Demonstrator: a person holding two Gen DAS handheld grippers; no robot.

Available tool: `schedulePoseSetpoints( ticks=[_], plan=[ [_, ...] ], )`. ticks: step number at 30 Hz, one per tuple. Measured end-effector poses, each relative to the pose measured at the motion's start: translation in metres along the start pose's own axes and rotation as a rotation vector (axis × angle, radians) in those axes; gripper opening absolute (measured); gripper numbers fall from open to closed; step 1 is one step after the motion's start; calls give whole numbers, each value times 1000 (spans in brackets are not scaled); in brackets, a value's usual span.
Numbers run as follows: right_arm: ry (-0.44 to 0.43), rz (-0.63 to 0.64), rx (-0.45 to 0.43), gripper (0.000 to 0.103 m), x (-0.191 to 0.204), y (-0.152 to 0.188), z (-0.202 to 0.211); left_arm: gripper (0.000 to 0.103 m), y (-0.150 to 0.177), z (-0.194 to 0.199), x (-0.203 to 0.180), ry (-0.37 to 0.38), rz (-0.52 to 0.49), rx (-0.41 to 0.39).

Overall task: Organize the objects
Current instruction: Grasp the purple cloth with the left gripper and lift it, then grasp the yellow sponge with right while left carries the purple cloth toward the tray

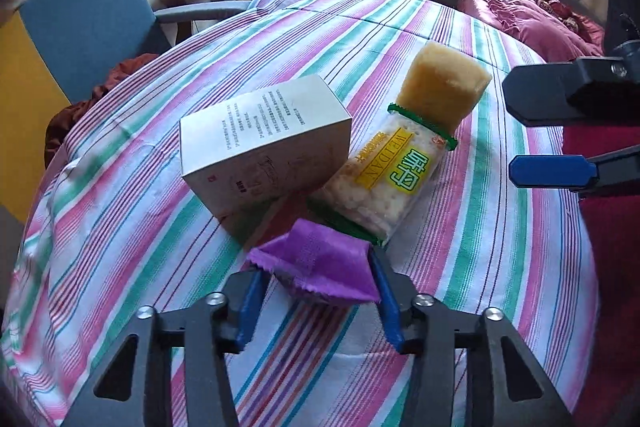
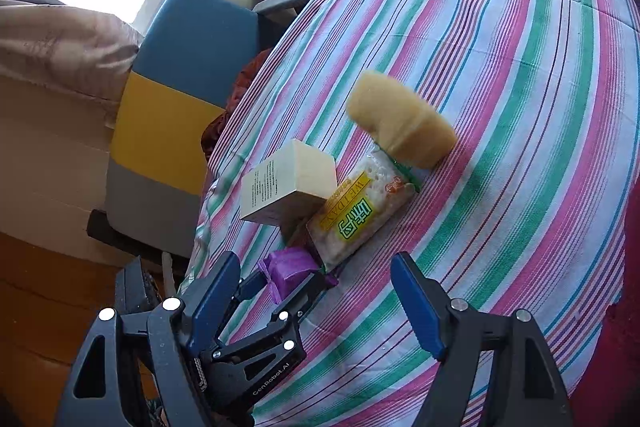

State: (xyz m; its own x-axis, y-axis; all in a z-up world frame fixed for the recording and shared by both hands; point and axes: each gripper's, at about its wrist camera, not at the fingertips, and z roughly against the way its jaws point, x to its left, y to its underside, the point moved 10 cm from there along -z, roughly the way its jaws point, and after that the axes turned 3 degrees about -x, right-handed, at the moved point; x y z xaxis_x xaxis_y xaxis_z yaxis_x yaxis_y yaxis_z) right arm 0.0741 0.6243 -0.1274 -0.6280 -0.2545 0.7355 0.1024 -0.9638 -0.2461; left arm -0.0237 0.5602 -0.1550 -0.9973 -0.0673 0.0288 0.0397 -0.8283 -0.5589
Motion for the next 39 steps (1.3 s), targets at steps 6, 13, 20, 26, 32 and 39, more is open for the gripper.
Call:
schedulePoseSetpoints(
  ticks=[6, 13, 20, 26, 32, 39],
  plan=[
    [13, 7, -3, 79, -1, 1, 0, 40, 18, 15, -9, 25, 65, -14],
    [30, 5, -5, 79, -4, 1, 0, 39, 67, 43, -2, -5, 298, -23],
    [109, 30, -40, 79, -10, -6, 8, 39, 99, 76, -13, -46, 401, -67],
    [296, 216, -83, 79, -13, -37, 21, 39, 108, 105, -17, -64, 411, -110],
    [477, 400, -30, 79, -25, -67, 0, 39, 122, 116, -16, -52, 478, -124],
    [588, 505, 4, 55, -37, -79, -37, 39, 132, 137, -11, -63, 522, -158]
  ],
)
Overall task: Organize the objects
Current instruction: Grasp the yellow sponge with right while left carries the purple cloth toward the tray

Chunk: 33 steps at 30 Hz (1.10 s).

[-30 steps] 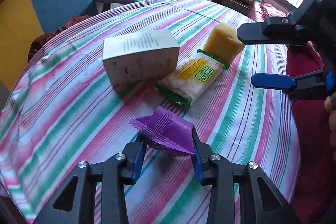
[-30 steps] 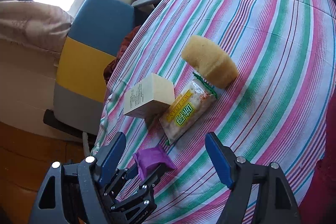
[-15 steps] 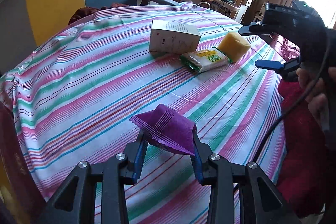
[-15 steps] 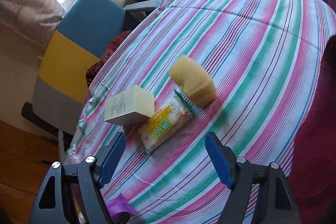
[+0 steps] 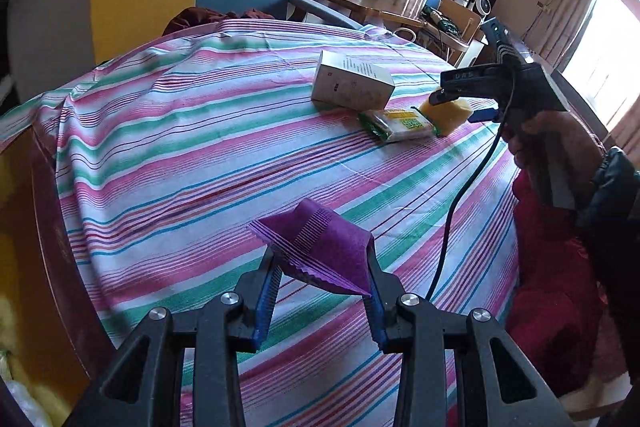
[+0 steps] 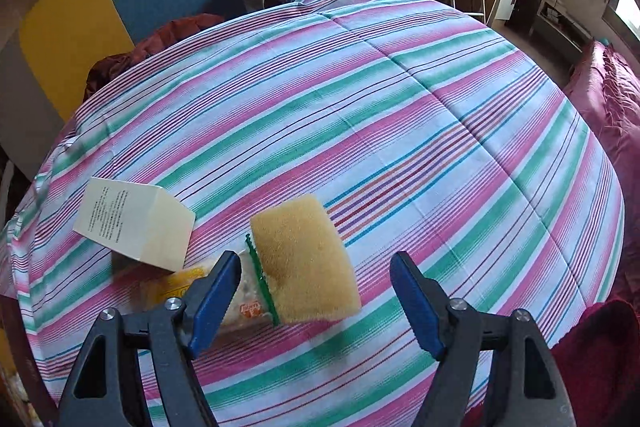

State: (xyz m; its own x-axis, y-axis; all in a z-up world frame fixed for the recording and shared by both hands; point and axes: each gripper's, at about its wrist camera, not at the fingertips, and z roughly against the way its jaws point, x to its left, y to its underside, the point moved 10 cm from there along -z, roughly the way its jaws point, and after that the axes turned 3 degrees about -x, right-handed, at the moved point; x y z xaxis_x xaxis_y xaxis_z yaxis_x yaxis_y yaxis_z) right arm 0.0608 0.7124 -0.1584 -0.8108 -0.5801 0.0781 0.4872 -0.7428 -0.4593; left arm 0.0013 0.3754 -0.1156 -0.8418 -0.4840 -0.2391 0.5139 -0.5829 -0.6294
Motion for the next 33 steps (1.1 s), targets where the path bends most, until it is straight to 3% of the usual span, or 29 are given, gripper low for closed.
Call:
schedulePoseSetpoints(
  ticks=[1, 8, 14, 25, 30, 33],
  plan=[
    [-5, -7, 17, 39, -1, 3, -4, 39, 0, 4, 1, 1, 5, -8],
    [-1, -30, -7, 37, -10, 3, -1, 39, -1, 27, 12, -16, 51, -59],
    [-5, -33, -43, 37, -13, 0, 8, 39, 6, 60, 40, -72, 109, -107],
    [-4, 10, -103, 37, -1, -7, 19, 39, 32, 137, 171, -279, 359, -175],
    [-11, 15, -107, 37, 1, -8, 20, 39, 27, 139, 232, -339, 442, -134],
    [-16, 12, -110, 37, 1, -9, 21, 39, 15, 127, 260, -382, 434, -105]
  ],
)
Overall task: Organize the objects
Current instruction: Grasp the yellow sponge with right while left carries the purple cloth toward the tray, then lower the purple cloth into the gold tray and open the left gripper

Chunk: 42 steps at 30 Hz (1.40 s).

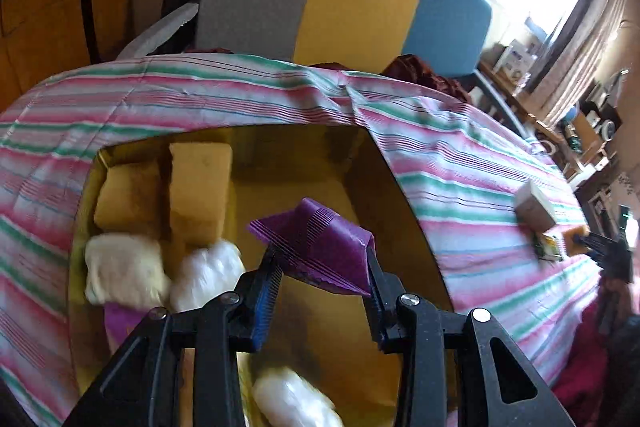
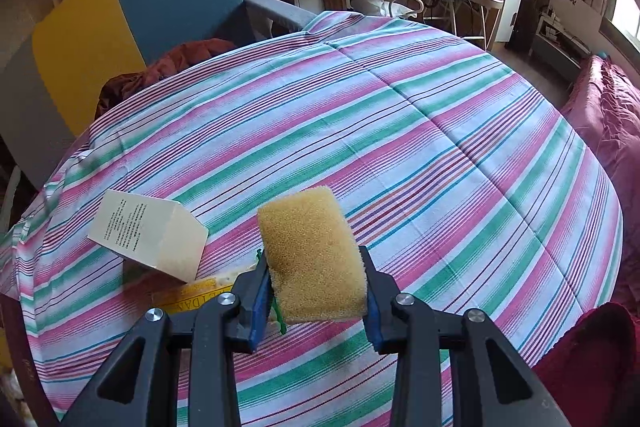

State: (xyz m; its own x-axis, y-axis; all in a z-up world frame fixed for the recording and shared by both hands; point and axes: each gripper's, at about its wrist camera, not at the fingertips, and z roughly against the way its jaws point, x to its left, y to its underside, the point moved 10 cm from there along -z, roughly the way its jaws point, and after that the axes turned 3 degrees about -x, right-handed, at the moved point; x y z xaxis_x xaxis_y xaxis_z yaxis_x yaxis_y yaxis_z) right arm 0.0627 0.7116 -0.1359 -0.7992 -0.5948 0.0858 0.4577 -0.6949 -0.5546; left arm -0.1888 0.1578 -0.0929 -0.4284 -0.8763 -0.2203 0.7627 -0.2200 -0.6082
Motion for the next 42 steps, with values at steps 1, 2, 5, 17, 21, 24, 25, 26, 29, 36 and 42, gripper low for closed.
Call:
schedulePoseSetpoints(
  ticks=[1, 2, 5, 17, 21, 24, 25, 26, 29, 36, 42],
  plan=[
    [-1, 0, 1, 37, 0, 1, 0, 39, -5, -6, 2, -6, -6, 10],
    [-2, 1, 1, 37, 0, 0, 0, 39, -10, -13, 2, -5, -9, 20],
    [-7, 5, -1, 37, 2, 0, 0, 39, -22, -33, 4, -29, -37, 42],
    [-15, 22, -4, 37, 5, -1, -1, 39, -38, -97, 25, -94, -27, 133],
    [-14, 27, -2, 37, 5, -2, -1, 42, -39, -99, 28, -112, -50, 128],
    [-11, 28, 1, 37, 5, -1, -2, 51, -40, -93, 27, -108, -61, 111],
    [-9, 26, 3, 37, 5, 0, -2, 53, -41, -91, 27, -105, -61, 105],
    [-8, 26, 3, 37, 4, 0, -2, 53, -41, -89, 26, -105, -60, 99],
    [-5, 24, 6, 37, 3, 0, -3, 53, -39, -78, 25, -103, -63, 85],
    [8, 17, 12, 37, 0, 2, -4, 53, -26, -32, 26, -116, -52, 28],
    [22, 13, 7, 37, -2, 1, -4, 56, -9, 32, 20, -166, -54, -82]
  ],
)
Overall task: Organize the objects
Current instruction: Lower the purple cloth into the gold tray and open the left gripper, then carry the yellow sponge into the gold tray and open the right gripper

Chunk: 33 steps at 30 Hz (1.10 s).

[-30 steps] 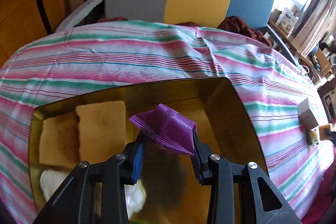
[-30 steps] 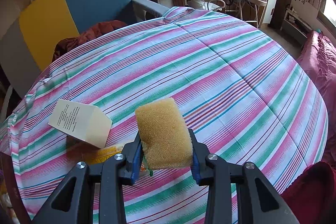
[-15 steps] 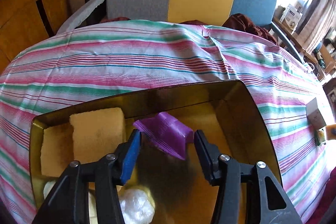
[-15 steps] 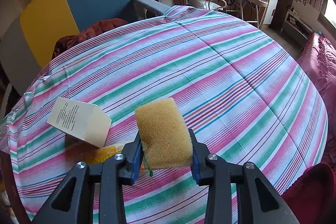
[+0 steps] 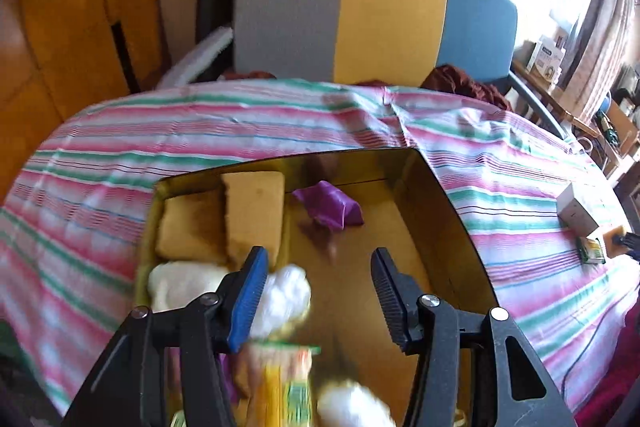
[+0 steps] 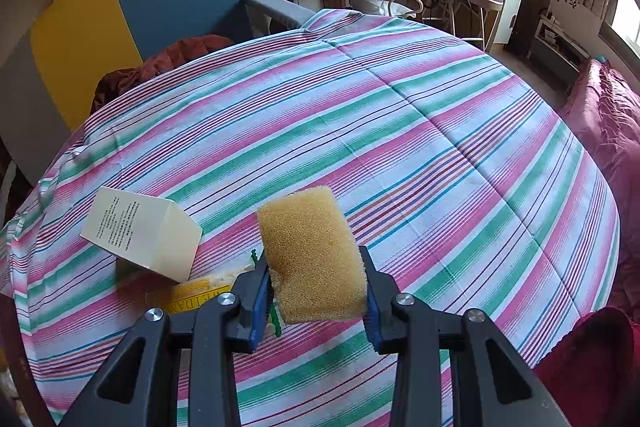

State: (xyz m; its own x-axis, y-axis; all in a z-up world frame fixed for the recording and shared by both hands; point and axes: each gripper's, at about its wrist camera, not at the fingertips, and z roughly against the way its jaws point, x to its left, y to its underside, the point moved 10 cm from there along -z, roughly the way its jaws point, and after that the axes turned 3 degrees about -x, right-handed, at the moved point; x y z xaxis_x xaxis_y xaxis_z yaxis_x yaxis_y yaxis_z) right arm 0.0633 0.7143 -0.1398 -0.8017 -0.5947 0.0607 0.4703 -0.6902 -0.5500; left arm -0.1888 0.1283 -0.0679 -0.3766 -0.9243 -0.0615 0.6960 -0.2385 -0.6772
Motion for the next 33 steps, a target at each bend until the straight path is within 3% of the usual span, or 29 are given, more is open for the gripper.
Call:
schedulePoseSetpoints(
  ticks=[4, 13, 22, 33],
  plan=[
    [15, 3, 3, 37, -1, 2, 0, 59, 10, 35, -1, -26, 4, -67],
    [54, -2, 18, 37, -7, 7, -1, 62, 41, 69, 4, -63, 27, -111],
    [49, -6, -20, 37, -7, 2, 8, 64, 64, 75, 9, -91, 32, -103],
    [6, -30, -69, 37, -3, 0, 35, 64, 68, 75, 14, -88, 36, -108]
  ],
)
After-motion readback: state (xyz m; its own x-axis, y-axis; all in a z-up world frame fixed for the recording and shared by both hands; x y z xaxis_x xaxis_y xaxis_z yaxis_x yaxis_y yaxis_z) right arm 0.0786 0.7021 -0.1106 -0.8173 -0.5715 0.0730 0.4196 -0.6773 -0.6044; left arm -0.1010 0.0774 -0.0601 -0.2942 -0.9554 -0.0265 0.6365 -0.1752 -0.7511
